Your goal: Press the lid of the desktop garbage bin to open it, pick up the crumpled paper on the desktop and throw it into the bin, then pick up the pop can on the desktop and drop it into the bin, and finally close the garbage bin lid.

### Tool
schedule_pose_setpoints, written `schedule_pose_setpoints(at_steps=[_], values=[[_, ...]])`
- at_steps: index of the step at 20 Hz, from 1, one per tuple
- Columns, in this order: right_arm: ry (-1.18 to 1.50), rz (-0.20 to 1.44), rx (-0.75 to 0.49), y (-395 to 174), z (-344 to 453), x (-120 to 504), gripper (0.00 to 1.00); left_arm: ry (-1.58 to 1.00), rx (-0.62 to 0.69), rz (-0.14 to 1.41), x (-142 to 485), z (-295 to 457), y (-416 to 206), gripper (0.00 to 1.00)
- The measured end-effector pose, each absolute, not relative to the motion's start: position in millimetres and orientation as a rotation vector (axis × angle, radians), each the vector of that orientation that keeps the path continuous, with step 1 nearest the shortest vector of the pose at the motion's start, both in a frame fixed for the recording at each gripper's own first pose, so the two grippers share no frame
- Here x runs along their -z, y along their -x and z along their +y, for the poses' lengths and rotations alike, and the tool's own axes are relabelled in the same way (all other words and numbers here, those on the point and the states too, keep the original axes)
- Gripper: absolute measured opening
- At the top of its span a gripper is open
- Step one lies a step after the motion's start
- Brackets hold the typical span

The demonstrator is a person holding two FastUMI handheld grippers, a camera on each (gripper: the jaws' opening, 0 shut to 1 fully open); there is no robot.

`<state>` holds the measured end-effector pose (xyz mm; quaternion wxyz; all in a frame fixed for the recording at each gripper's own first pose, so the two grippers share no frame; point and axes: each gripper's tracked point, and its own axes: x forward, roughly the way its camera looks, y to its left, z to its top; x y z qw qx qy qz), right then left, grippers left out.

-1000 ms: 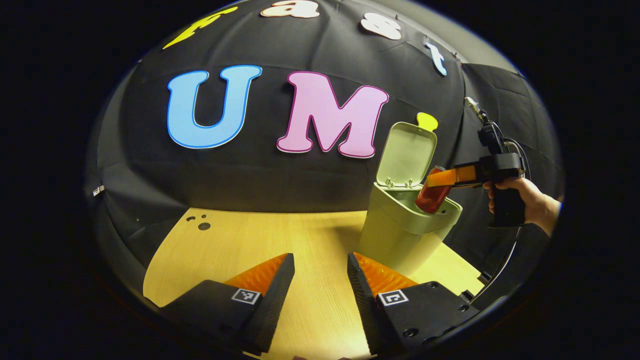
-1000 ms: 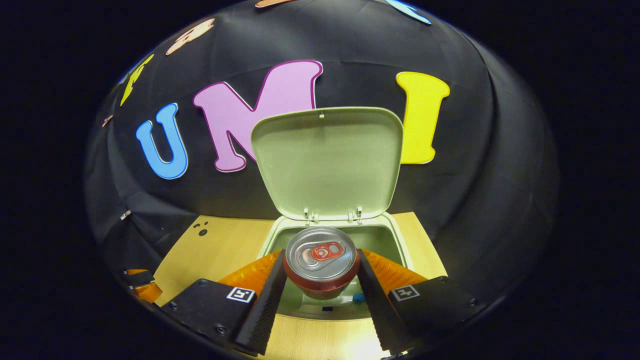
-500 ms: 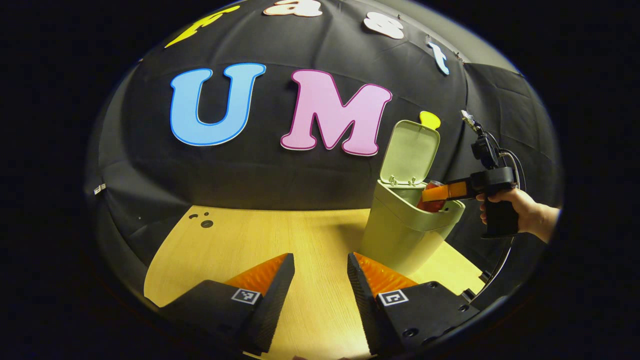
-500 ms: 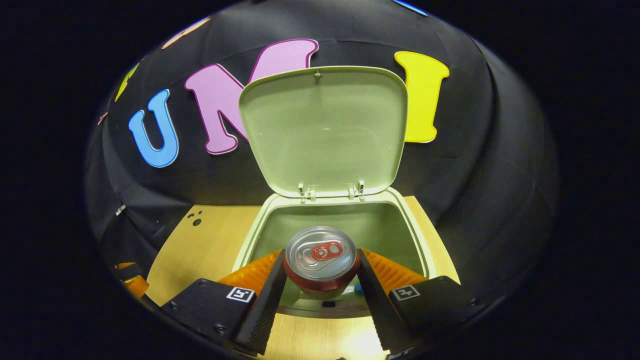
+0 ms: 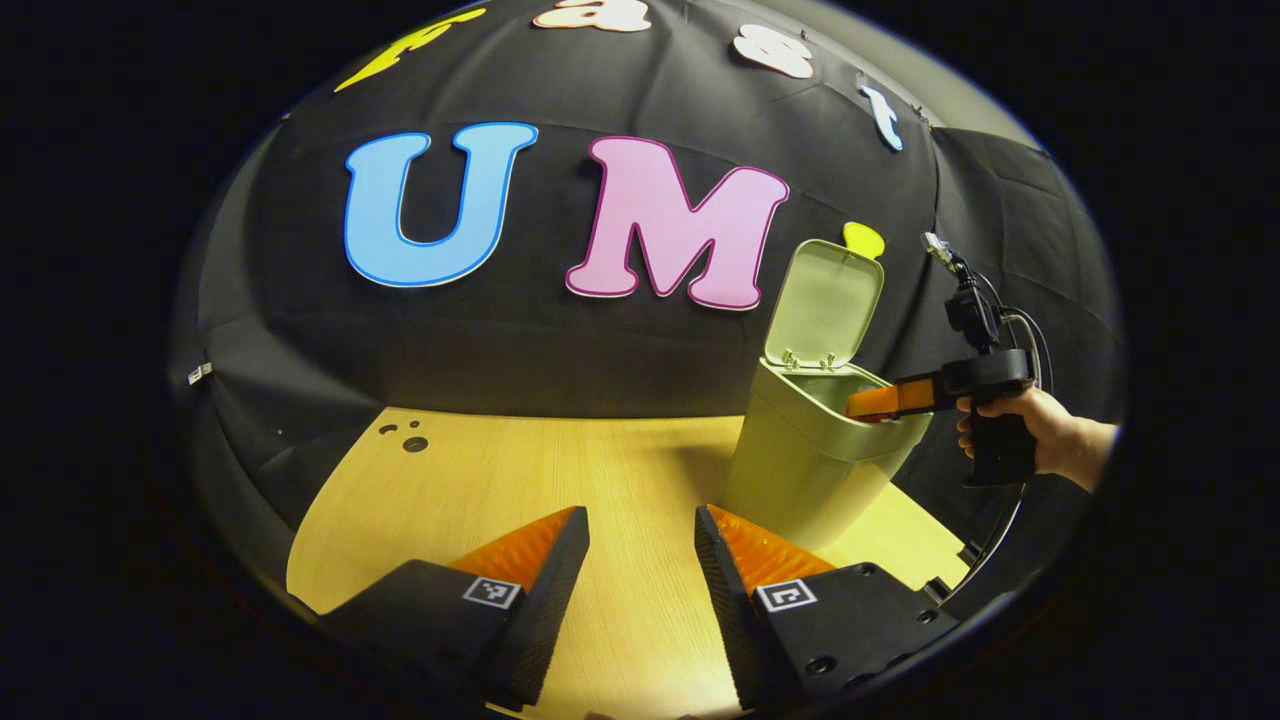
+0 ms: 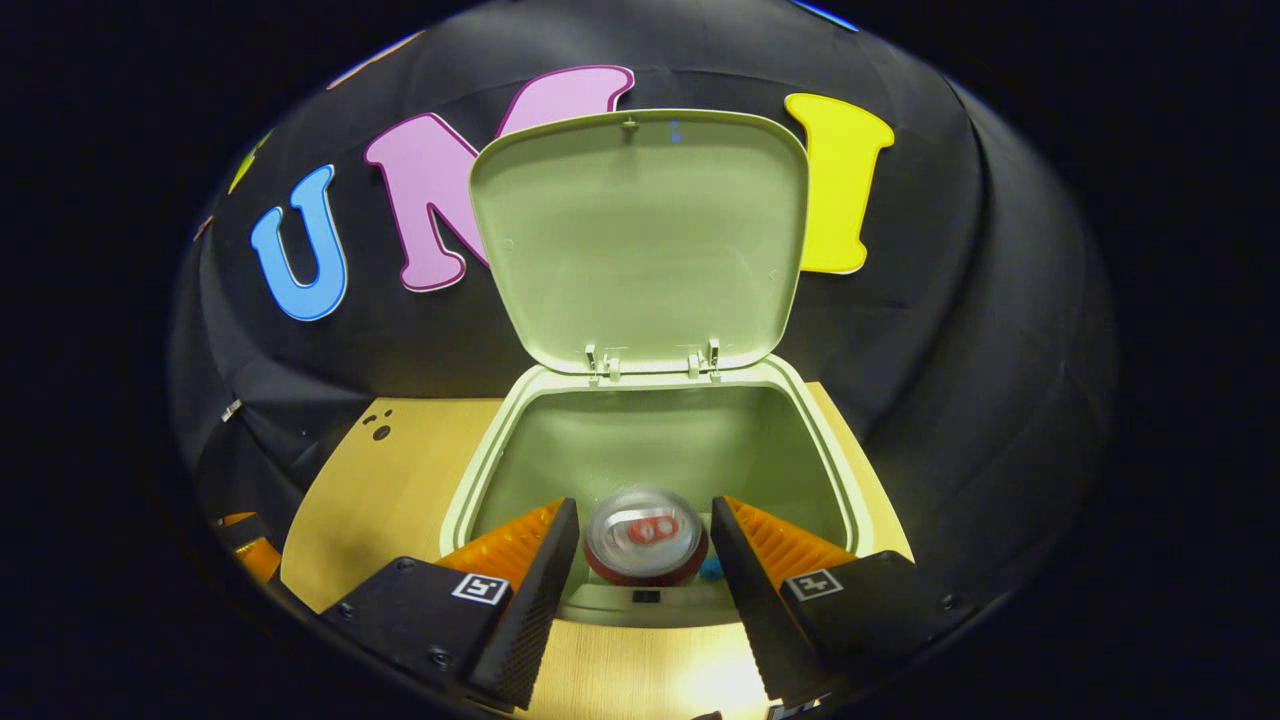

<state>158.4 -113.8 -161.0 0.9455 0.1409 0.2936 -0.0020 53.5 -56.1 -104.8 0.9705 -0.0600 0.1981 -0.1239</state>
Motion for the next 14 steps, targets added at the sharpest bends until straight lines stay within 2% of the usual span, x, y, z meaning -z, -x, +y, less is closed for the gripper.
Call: schedule_pose_setpoints(at_steps=[6, 14], values=[[-0.326, 0.527, 0.006, -155.7, -115.0, 127.8, 0.83, 0.122, 0.246, 0.398, 103.8, -53.5, -52.4, 0.71], [-0.269, 0.295, -0.002, -176.2, -145.5, -7.4, 0.83, 0.136, 0.249, 0.400, 105.4, -53.4, -51.4, 0.71]])
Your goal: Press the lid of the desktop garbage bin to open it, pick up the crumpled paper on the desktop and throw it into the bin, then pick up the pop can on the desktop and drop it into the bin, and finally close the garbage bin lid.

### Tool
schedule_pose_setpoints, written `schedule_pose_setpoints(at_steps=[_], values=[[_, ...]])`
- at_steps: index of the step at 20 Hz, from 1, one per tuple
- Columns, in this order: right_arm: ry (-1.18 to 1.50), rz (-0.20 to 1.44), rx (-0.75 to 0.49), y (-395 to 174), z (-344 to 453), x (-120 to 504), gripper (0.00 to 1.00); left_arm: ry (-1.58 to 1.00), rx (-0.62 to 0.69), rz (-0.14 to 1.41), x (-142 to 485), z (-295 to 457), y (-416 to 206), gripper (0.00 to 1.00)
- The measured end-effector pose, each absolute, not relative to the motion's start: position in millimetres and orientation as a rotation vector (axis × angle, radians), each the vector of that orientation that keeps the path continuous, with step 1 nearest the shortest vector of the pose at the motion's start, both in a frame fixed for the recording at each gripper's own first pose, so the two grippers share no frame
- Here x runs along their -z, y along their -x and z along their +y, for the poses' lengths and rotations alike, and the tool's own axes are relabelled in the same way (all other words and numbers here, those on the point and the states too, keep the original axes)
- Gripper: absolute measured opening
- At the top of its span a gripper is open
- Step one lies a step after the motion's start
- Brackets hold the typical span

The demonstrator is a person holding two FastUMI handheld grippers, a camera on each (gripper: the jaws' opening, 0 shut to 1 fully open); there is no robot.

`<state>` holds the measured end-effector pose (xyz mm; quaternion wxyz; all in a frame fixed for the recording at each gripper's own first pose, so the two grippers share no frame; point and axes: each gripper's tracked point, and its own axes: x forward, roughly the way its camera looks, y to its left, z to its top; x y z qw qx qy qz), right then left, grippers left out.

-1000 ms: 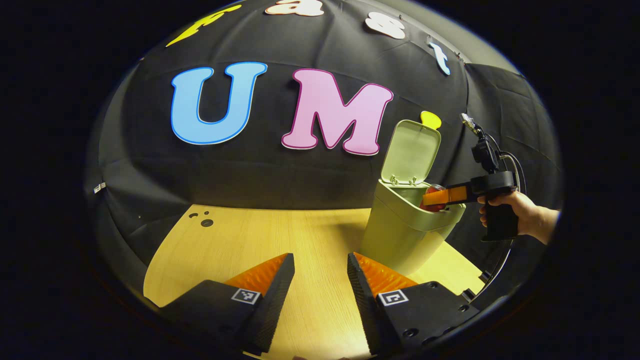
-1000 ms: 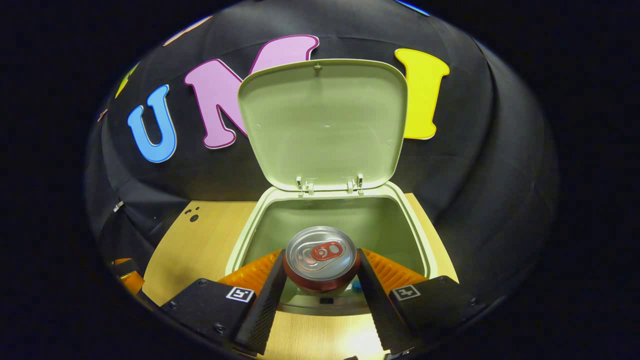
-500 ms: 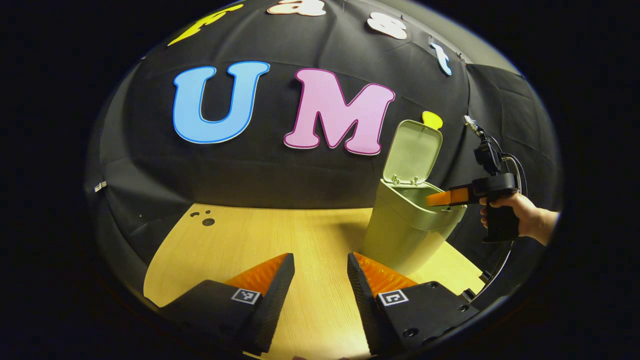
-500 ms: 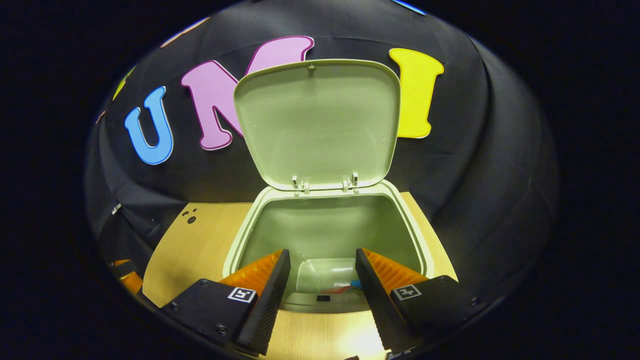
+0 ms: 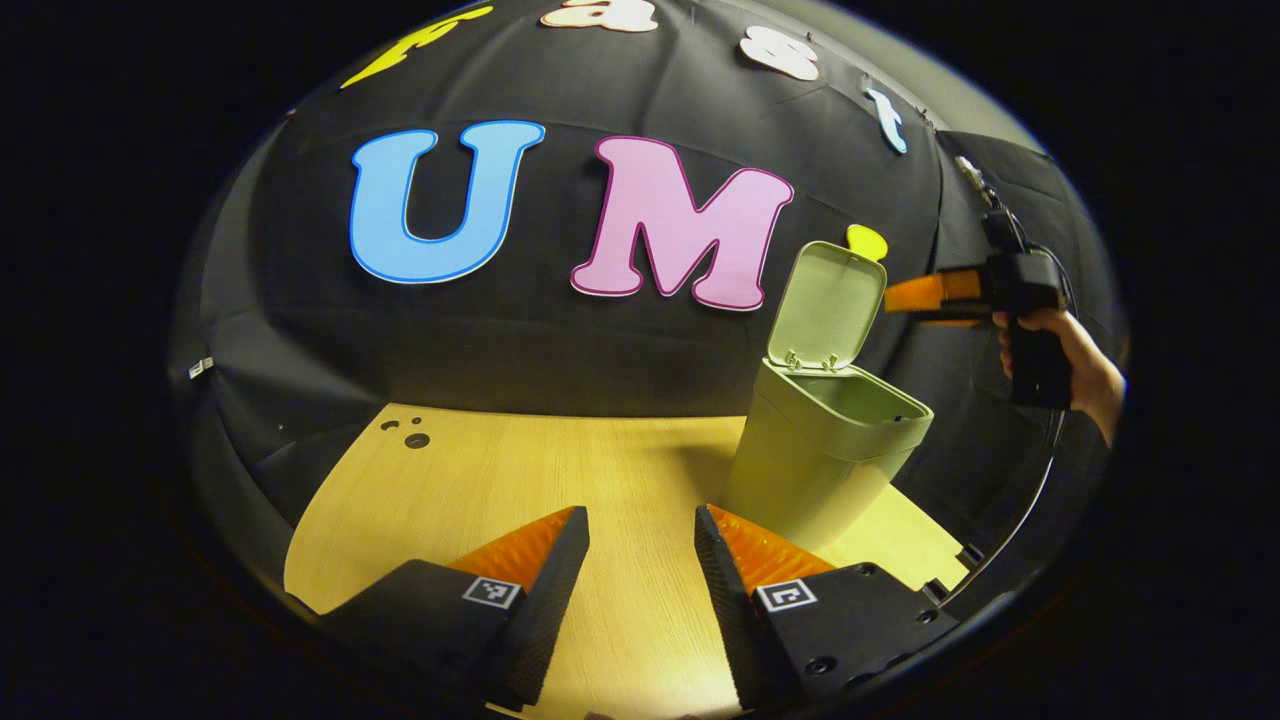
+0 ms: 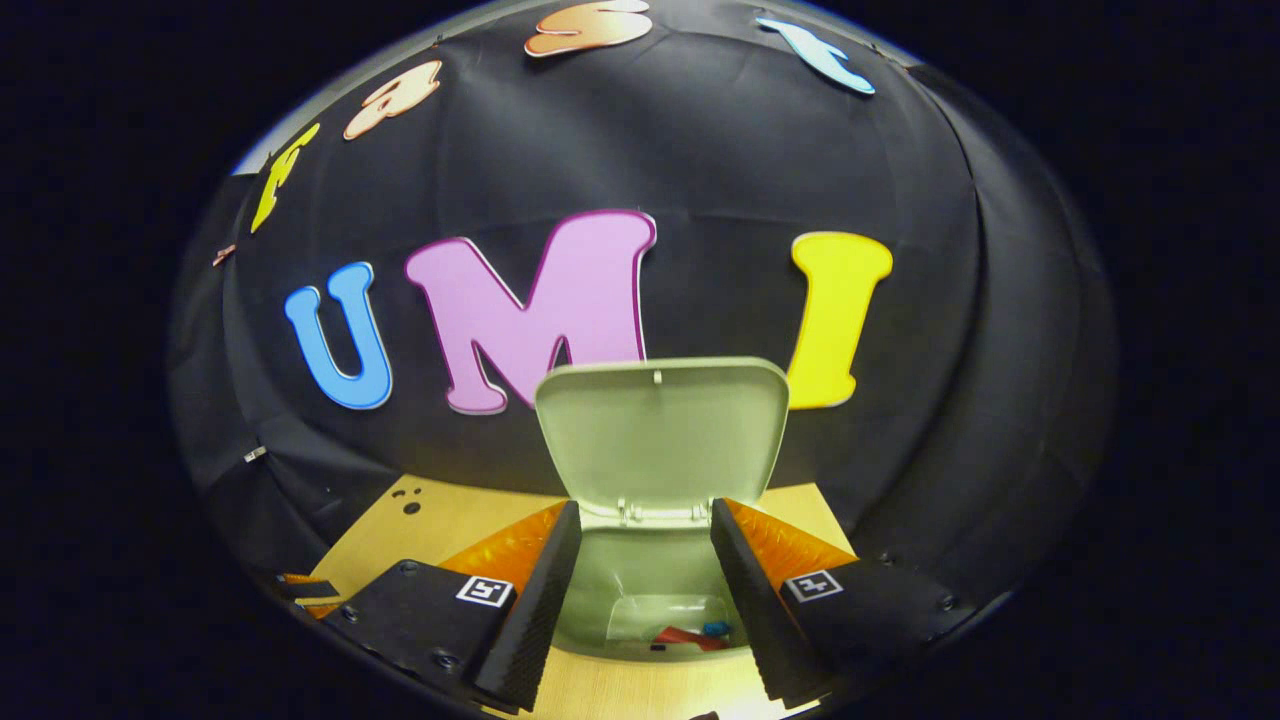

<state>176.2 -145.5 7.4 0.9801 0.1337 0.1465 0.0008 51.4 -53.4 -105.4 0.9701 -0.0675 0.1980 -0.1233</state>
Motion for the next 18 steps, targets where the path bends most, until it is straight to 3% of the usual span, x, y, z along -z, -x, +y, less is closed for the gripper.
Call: schedule_pose_setpoints(at_steps=[10, 18], values=[[-0.183, 0.188, 0.026, -243.4, -164.1, -67.9, 0.87, 0.138, 0.248, 0.390, 100.2, -50.9, -49.1, 0.71], [-0.200, 0.237, 0.048, -293.5, -168.0, -49.6, 0.91, 0.142, 0.219, 0.392, 100.4, -39.4, -44.8, 0.71]])
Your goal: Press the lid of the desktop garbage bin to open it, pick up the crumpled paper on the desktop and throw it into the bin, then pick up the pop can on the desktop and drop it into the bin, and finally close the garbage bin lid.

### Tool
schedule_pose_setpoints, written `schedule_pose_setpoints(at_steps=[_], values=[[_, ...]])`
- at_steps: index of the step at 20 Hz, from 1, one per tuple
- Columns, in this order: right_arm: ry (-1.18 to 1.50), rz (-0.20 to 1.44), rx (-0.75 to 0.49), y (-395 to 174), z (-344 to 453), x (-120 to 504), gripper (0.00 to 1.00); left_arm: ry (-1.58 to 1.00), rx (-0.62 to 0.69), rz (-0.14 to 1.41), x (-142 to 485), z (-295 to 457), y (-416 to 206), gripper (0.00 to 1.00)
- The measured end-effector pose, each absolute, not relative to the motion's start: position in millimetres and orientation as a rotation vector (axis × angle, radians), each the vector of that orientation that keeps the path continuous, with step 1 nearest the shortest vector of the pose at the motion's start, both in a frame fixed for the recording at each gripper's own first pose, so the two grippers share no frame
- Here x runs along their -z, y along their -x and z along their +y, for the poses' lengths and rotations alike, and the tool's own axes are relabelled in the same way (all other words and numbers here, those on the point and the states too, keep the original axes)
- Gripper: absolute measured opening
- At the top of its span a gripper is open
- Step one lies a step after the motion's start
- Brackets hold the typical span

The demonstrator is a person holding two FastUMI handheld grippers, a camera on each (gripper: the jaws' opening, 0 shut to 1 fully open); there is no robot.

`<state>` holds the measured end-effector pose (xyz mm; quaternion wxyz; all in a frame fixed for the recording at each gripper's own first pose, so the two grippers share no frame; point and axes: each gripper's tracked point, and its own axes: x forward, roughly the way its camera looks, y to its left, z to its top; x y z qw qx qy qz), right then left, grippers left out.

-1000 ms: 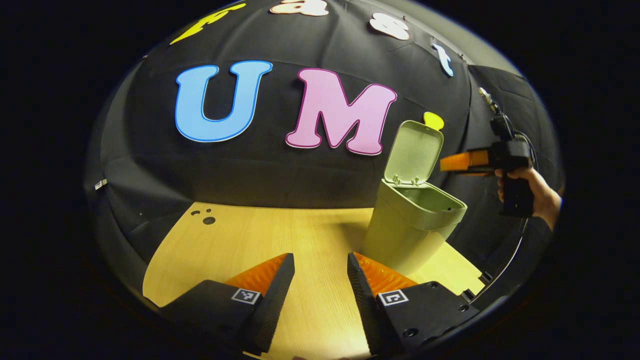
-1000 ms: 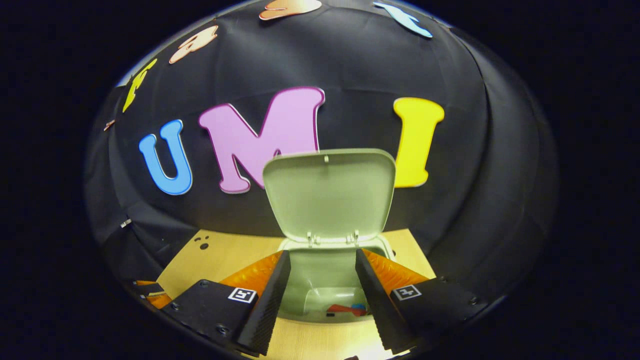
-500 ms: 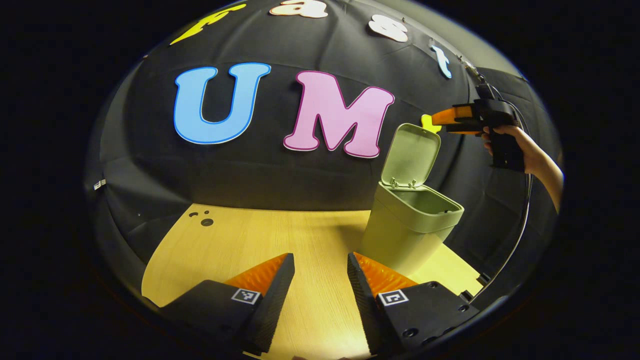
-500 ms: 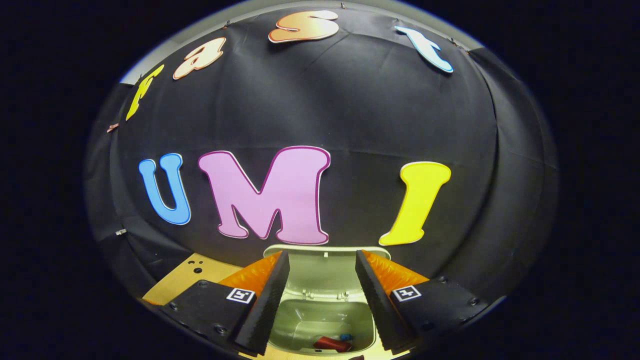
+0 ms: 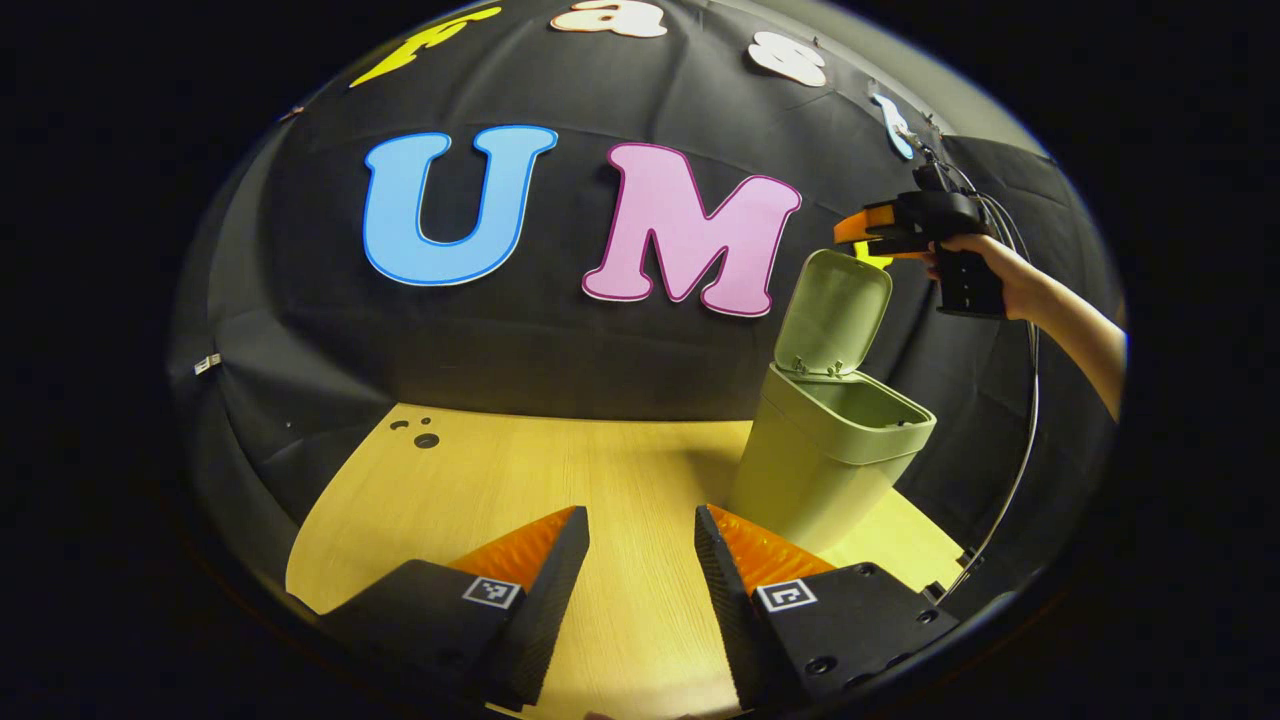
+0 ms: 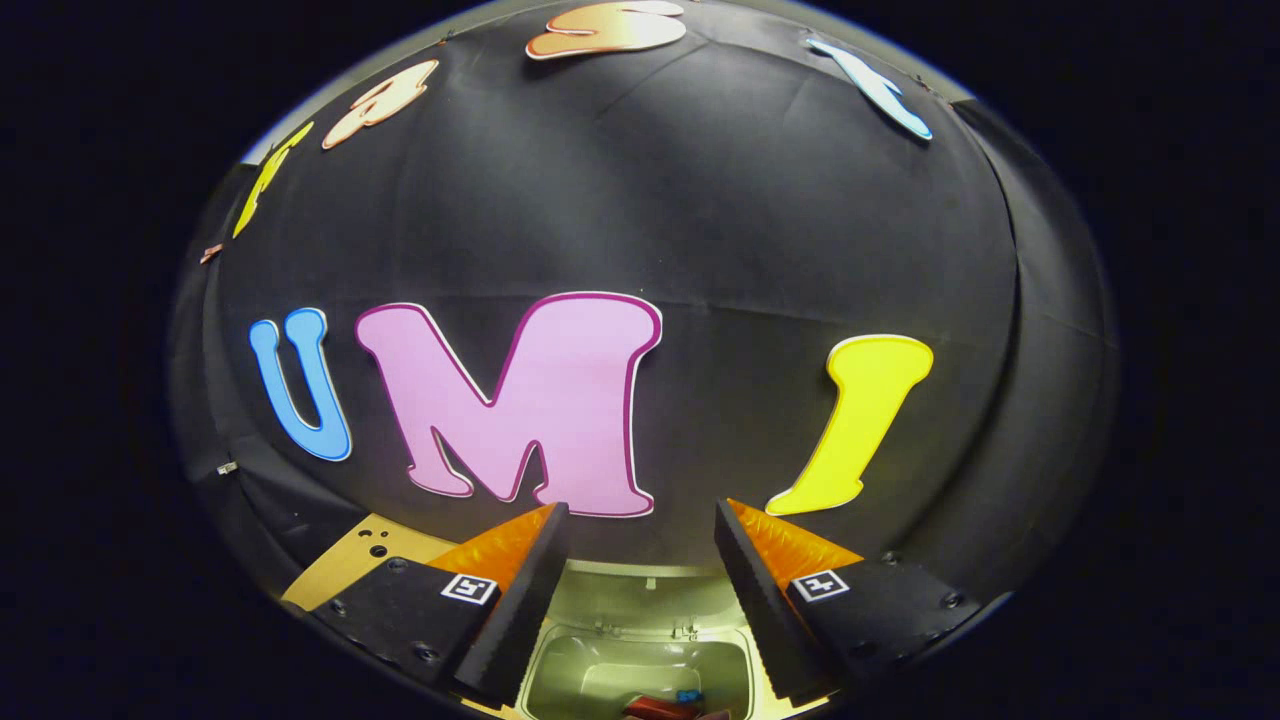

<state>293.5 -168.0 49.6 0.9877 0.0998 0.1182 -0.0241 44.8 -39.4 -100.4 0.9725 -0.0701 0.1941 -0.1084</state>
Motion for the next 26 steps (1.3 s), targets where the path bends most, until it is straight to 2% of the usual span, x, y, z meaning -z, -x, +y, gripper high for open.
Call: schedule_pose_setpoints(at_steps=[6, 16, 26], values=[[-0.235, 0.273, 0.031, -296.3, -164.4, -36.4, 0.93, 0.147, 0.208, 0.391, 100.3, -36.5, -44.1, 0.71], [-0.244, 0.286, 0.044, -236.8, -158.1, -18.7, 0.96, 0.142, 0.233, 0.385, 96.9, -43.5, -44.1, 0.71], [-0.269, 0.454, 0.003, -181.5, -119.0, 69.9, 0.99, 0.136, 0.238, 0.387, 96.8, -45.0, -42.6, 0.71]])
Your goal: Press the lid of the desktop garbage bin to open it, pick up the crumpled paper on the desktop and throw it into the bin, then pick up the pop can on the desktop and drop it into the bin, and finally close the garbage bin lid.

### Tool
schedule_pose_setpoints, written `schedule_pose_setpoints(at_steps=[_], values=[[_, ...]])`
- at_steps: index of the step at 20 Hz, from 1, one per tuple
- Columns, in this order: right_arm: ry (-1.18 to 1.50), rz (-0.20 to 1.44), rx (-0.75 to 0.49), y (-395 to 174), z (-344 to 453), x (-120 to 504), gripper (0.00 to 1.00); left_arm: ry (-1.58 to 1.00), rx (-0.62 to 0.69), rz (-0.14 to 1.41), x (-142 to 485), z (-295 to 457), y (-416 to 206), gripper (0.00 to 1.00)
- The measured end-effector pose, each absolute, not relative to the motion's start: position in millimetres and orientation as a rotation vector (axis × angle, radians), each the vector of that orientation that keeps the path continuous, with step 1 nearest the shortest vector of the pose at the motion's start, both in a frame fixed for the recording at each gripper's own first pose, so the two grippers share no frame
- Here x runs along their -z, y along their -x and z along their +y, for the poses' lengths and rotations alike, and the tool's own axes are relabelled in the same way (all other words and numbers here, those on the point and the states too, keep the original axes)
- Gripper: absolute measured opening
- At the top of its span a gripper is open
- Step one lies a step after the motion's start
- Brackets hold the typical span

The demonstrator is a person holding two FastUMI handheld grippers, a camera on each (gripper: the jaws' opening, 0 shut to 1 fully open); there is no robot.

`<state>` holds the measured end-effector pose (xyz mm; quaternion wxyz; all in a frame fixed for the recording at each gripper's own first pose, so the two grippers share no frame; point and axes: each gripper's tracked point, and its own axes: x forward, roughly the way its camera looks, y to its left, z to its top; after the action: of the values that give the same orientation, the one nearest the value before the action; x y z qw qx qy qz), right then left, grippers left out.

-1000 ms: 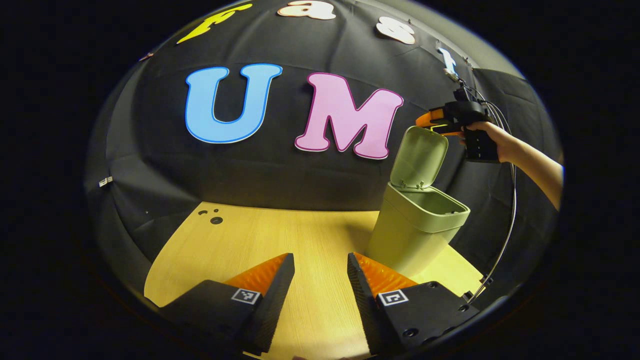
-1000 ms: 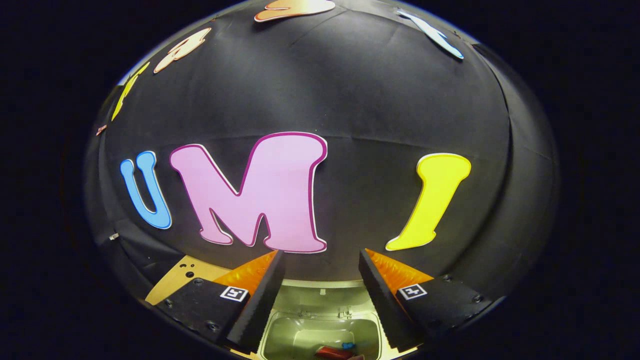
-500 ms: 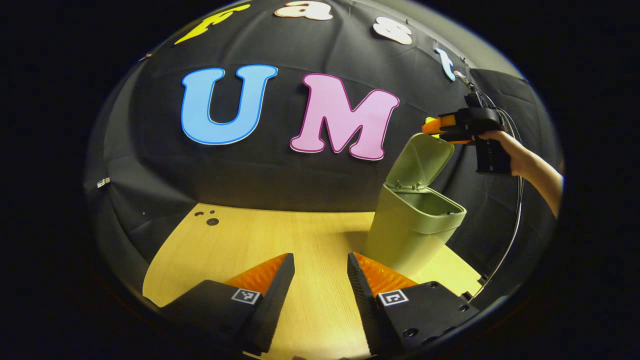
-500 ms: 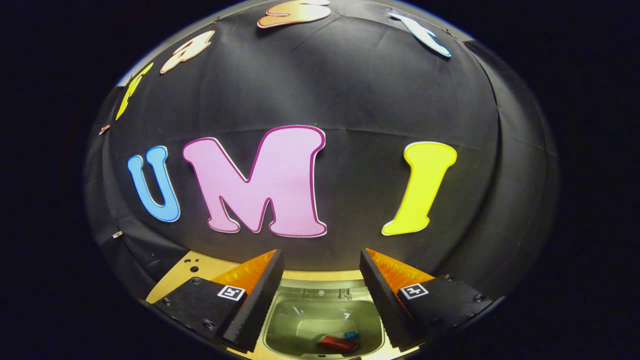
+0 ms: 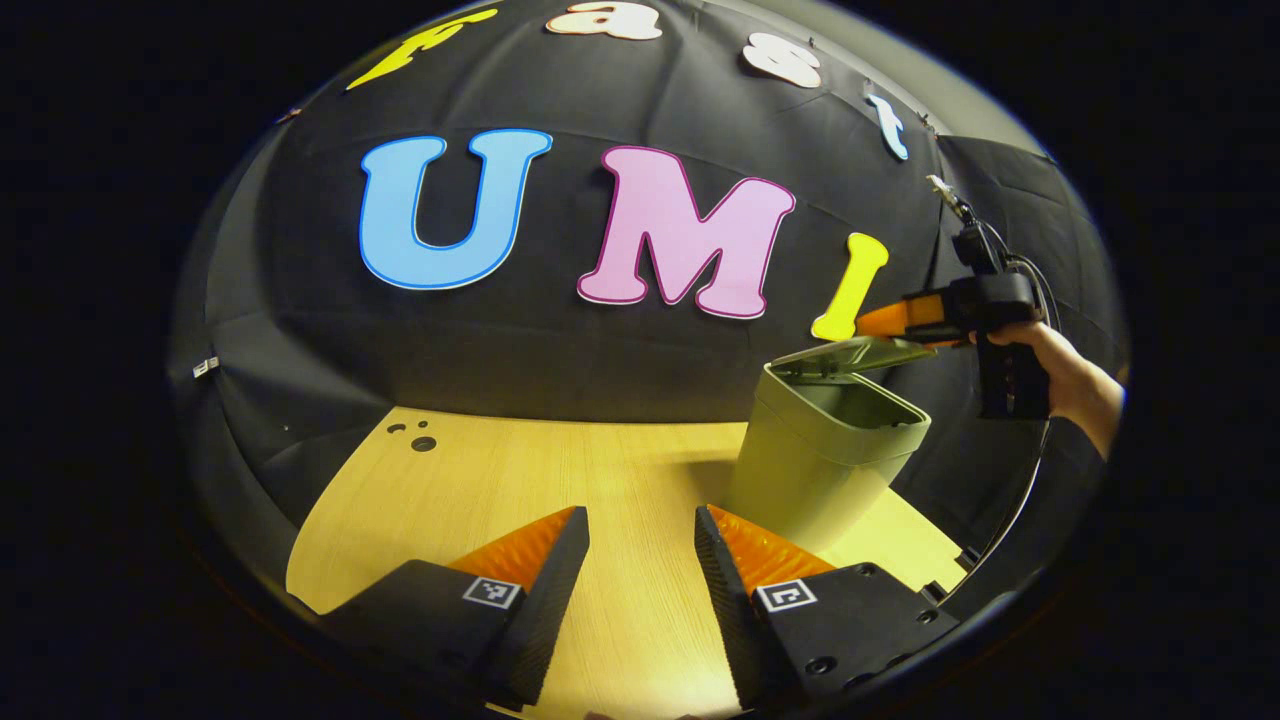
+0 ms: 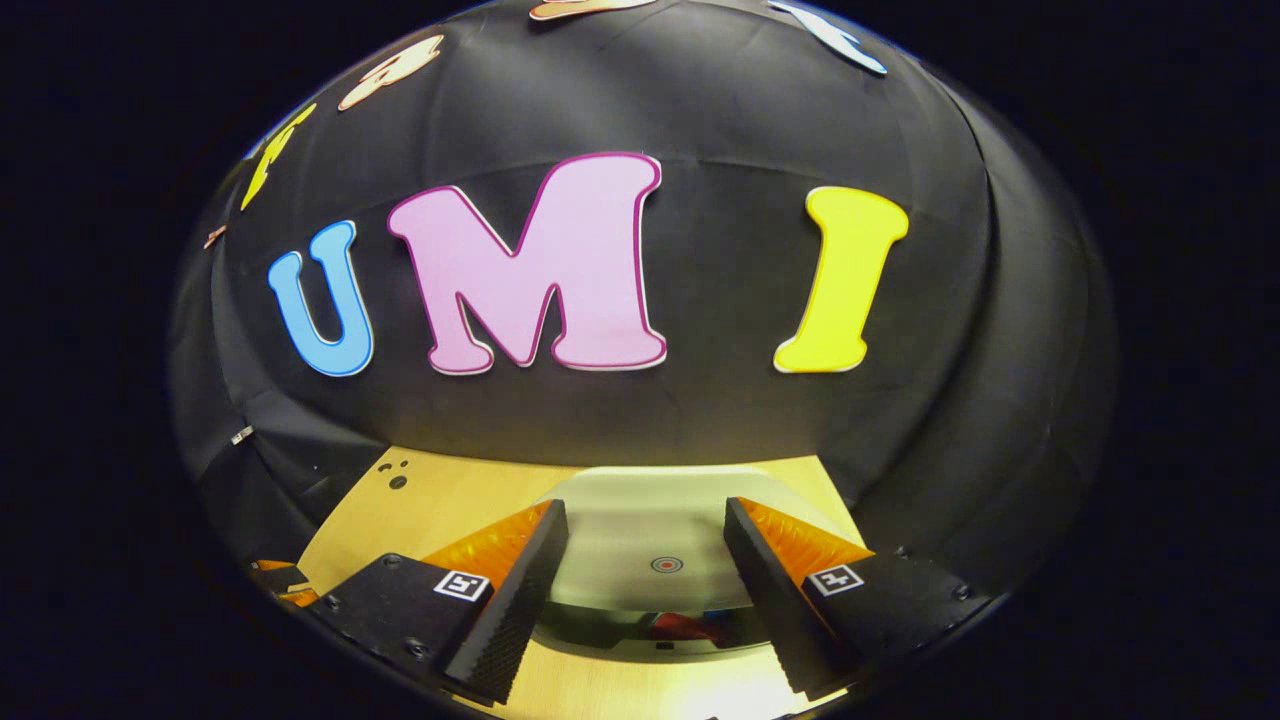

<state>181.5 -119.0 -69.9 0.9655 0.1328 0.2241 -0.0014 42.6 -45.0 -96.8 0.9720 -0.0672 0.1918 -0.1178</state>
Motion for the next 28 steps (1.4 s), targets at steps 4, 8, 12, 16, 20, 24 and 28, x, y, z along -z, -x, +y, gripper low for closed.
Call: schedule_pose_setpoints(at_steps=[4, 8, 12, 16, 20, 24, 28], values=[[-0.277, 0.485, 0.012, -170.1, -115.4, 96.9, 0.97, 0.137, 0.237, 0.389, 97.1, -45.9, -41.6, 0.71], [-0.261, 0.561, -0.011, -158.7, -108.9, 127.3, 0.97, 0.135, 0.235, 0.390, 98.9, -45.8, -39.3, 0.71], [-0.244, 0.510, -0.016, -160.5, -109.9, 125.3, 0.98, 0.141, 0.231, 0.395, 101.2, -47.5, -39.8, 0.71], [-0.244, 0.504, -0.019, -159.4, -109.9, 127.1, 0.98, 0.141, 0.235, 0.395, 102.0, -50.3, -39.4, 0.71], [-0.246, 0.481, -0.029, -158.5, -109.2, 128.5, 0.98, 0.147, 0.236, 0.399, 103.7, -53.3, -38.4, 0.71], [-0.266, 0.462, -0.015, -158.7, -109.6, 131.8, 0.99, 0.148, 0.239, 0.401, 104.2, -56.5, -38.4, 0.71], [-0.251, 0.453, -0.025, -152.9, -107.6, 136.3, 0.99, 0.150, 0.242, 0.401, 104.0, -58.8, -36.7, 0.71]])
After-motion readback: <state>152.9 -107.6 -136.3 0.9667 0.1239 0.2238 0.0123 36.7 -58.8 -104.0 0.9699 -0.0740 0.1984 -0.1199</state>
